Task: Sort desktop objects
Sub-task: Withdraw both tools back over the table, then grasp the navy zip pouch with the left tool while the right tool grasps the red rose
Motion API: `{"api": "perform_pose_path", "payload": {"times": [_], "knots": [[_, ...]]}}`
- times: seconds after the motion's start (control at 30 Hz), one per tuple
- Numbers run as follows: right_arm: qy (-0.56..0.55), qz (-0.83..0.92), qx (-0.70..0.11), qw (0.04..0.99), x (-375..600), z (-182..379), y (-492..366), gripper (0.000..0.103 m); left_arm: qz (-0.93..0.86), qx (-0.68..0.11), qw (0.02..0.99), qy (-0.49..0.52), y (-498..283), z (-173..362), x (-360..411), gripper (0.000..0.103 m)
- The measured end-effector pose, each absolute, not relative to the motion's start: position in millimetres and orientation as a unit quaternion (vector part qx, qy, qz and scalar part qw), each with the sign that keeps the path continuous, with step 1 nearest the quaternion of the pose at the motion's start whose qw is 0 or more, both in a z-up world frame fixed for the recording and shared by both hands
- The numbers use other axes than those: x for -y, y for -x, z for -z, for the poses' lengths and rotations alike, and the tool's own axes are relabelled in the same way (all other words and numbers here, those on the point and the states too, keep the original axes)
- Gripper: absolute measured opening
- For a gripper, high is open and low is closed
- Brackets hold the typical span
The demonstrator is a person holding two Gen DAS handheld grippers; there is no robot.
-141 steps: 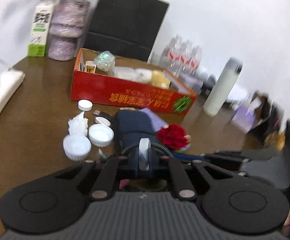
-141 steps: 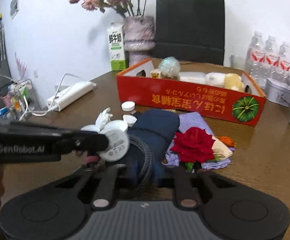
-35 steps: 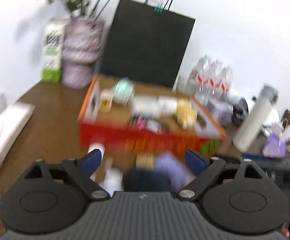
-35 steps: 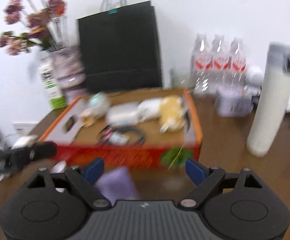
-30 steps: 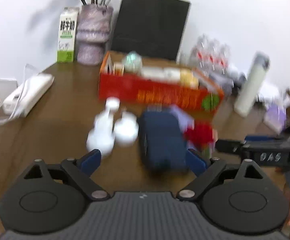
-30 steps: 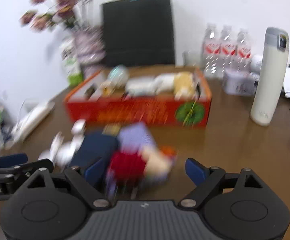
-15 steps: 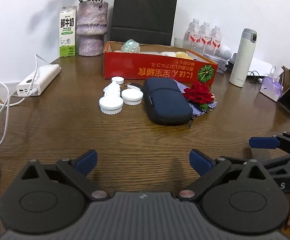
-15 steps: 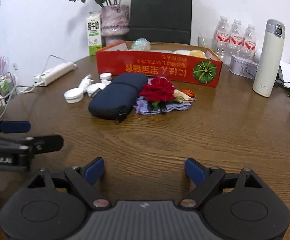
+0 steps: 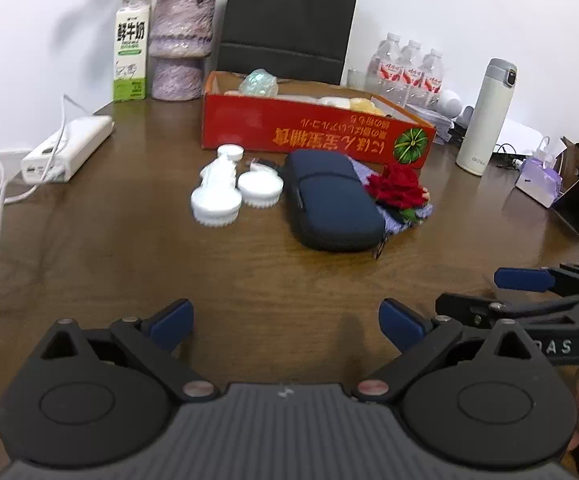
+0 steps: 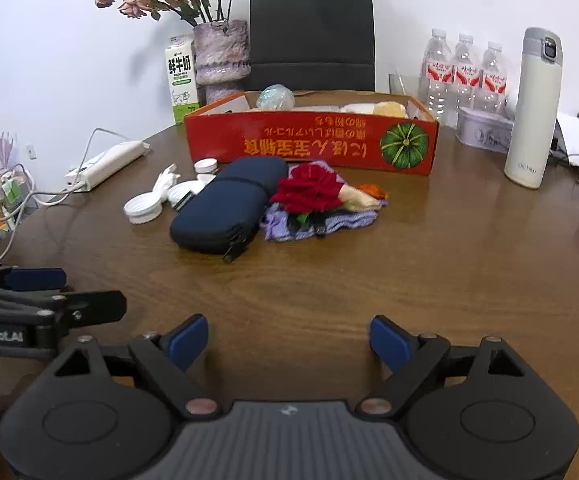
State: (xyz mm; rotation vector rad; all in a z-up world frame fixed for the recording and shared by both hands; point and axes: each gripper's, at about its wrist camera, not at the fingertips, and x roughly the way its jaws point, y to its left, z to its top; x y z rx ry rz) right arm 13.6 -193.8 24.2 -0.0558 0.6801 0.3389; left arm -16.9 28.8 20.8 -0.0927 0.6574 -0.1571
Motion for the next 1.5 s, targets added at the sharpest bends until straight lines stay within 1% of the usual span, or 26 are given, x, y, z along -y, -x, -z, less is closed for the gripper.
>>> {"api": "perform_pose_path", "payload": {"times": [0.27, 0.37, 0.43, 0.47, 0.5, 0.57, 0.6, 0.63, 0.67, 0.73, 0.77, 0.8, 0.83, 0.9, 0.93, 1.07, 1.17, 1.23, 1.27, 1.3, 1.33, 1.4, 1.43, 1.47, 1.5], "knots": [[0.02, -0.148, -0.317, 0.937, 193.5, -42.8, -65.6, 0.086, 0.091, -0.295, 0.95, 0.049, -37.1, -37.9, -18.9, 0.1], [0.024, -0.155, -0.306, 0.939, 191.0, -47.3, -84.4, 0.083, 0.109, -0.319, 0.94, 0.056, -59.9, -35.9, -9.9, 0.1], [0.019, -0.162, -0.313, 0.936, 190.9, -48.0, -100.6, 0.078, 0.125, -0.317, 0.939, 0.05, -65.0, -33.0, -4.0, 0.099], [0.018, -0.167, -0.315, 0.934, 191.1, -48.2, -106.4, 0.072, 0.126, -0.316, 0.939, 0.049, -67.1, -30.8, -1.3, 0.099], [0.018, -0.171, -0.317, 0.933, 190.3, -47.8, -112.7, 0.066, 0.125, -0.319, 0.938, 0.05, -70.6, -28.8, 1.0, 0.096], [0.024, -0.18, -0.331, 0.926, 188.2, -42.6, -126.7, 0.059, 0.131, -0.335, 0.931, 0.057, -80.7, -23.9, 4.0, 0.084], [0.023, -0.182, -0.344, 0.921, 188.0, -38.7, -135.0, 0.055, 0.14, -0.345, 0.926, 0.066, -85.9, -20.9, 4.5, 0.076], [0.018, -0.186, -0.349, 0.918, 187.3, -36.2, -139.7, 0.053, 0.151, -0.349, 0.921, 0.081, -88.6, -19.5, 3.8, 0.072], [0.012, -0.191, -0.35, 0.917, 187.1, -34.5, -143.1, 0.051, 0.154, -0.349, 0.92, 0.089, -88.8, -18.6, 2.8, 0.071], [0.015, -0.2, -0.35, 0.915, 184.1, -31.8, -144.0, 0.039, 0.157, -0.341, 0.924, 0.078, -85.4, -18.5, 4.9, 0.068], [0.02, -0.202, -0.346, 0.916, 182.2, -31.1, -141.8, 0.034, 0.157, -0.336, 0.926, 0.074, -82.1, -19.2, 5.1, 0.065], [0.024, -0.201, -0.341, 0.918, 180.3, -30.8, -138.8, 0.029, 0.154, -0.333, 0.928, 0.073, -78.9, -20.9, 4.1, 0.045], [0.028, -0.199, -0.336, 0.92, 179.1, -31.7, -134.3, 0.028, 0.143, -0.327, 0.931, 0.071, -73.3, -24.3, 1.9, 0.033], [0.026, -0.195, -0.32, 0.927, 182.1, -37.9, -123.6, 0.026, 0.153, -0.321, 0.931, 0.083, -63.1, -31.5, -5.5, 0.027], [0.021, -0.197, -0.312, 0.929, 185.1, -41.8, -117.4, 0.026, 0.158, -0.32, 0.93, 0.086, -57.5, -33.0, -8.9, 0.026], [0.015, -0.194, -0.294, 0.936, 200.7, -56.5, -83.7, 0.026, 0.16, -0.325, 0.928, 0.083, -21.6, -33.5, -19.4, 0.025], [0.019, -0.198, -0.305, 0.932, 214.0, -57.2, -57.9, 0.026, 0.165, -0.331, 0.925, 0.081, 5.3, -33.2, -21.7, 0.027], [0.02, -0.205, -0.324, 0.923, 223.4, -51.8, -40.9, 0.026, 0.17, -0.338, 0.923, 0.072, 17.8, -34.8, -21.1, 0.032], [0.022, -0.208, -0.332, 0.92, 226.8, -49.1, -33.9, 0.026, 0.172, -0.339, 0.923, 0.062, 21.9, -36.7, -19.1, 0.035], [0.023, -0.207, -0.337, 0.918, 230.3, -46.7, -27.2, 0.027, 0.167, -0.333, 0.927, 0.054, 24.4, -38.5, -17.1, 0.047], [0.022, -0.205, -0.342, 0.917, 233.6, -44.2, -21.9, 0.027, 0.162, -0.324, 0.931, 0.041, 25.9, -39.9, -13.4, 0.067], [0.014, -0.206, -0.348, 0.914, 237.6, -39.9, -16.6, 0.029, 0.155, -0.303, 0.94, 0.007, 22.3, -41.7, 0.2, 0.084], [0.01, -0.208, -0.351, 0.913, 238.9, -38.1, -15.7, 0.031, 0.154, -0.302, 0.941, -0.006, 16.7, -40.7, 7.5, 0.086], [0.011, -0.207, -0.356, 0.911, 238.5, -36.7, -15.8, 0.035, 0.156, -0.309, 0.938, -0.017, 8.0, -38.0, 15.0, 0.086], [0.015, -0.206, -0.361, 0.909, 237.2, -35.2, -16.1, 0.042, 0.148, -0.321, 0.935, -0.023, -2.1, -33.4, 22.0, 0.086]]}}
